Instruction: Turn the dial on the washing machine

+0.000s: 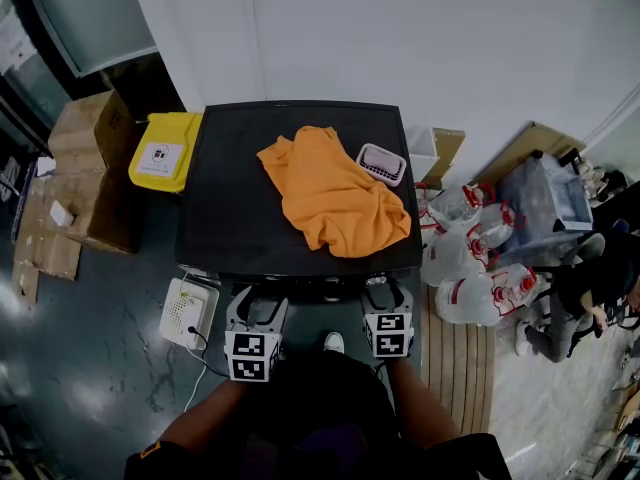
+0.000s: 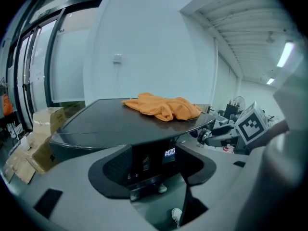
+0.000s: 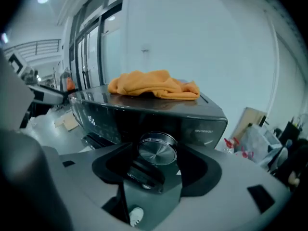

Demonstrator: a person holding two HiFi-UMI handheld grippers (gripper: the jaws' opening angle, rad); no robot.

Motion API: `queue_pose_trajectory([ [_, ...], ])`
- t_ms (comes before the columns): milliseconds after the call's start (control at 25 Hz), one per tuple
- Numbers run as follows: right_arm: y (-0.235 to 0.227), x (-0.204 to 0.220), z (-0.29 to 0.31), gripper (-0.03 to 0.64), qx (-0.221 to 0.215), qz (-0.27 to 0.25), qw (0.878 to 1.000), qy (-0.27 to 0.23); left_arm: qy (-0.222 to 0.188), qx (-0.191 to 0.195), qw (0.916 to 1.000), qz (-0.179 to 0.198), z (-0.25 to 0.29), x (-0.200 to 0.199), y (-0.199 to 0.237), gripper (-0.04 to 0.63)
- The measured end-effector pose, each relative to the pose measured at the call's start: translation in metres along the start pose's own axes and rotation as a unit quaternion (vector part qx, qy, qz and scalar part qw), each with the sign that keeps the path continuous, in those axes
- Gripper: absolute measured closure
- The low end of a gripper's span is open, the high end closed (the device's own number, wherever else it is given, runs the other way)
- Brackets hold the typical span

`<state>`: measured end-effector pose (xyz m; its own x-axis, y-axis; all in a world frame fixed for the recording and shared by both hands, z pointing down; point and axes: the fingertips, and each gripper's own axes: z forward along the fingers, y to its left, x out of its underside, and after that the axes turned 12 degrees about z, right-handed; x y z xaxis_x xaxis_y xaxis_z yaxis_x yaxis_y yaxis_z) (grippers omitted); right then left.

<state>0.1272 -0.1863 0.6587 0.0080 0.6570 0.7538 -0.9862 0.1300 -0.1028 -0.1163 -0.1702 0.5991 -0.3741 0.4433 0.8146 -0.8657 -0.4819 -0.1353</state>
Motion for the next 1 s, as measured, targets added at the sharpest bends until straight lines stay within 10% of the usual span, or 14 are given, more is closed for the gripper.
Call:
queue_pose_trajectory([
  [400,0.002,-0.002,-0.001,0.337,0.059,-0.089,0.994,0.003,0.004,-0.004,1.0,0.001,-0.004,0.002,0.001,0.31],
  [800,-0.011,0.002,0.001,0.351,-0.05,0.137,0.989,0.002,0.003,0.0,1.0,-0.002,-0.005,0.004,0.0,0.31],
  [1000,-0.01,0.0,0.002,0.347,-0.049,0.13,0.99,0.011,0.0,0.0,1.0,-0.001,-0.003,0.003,-0.001,0.31],
])
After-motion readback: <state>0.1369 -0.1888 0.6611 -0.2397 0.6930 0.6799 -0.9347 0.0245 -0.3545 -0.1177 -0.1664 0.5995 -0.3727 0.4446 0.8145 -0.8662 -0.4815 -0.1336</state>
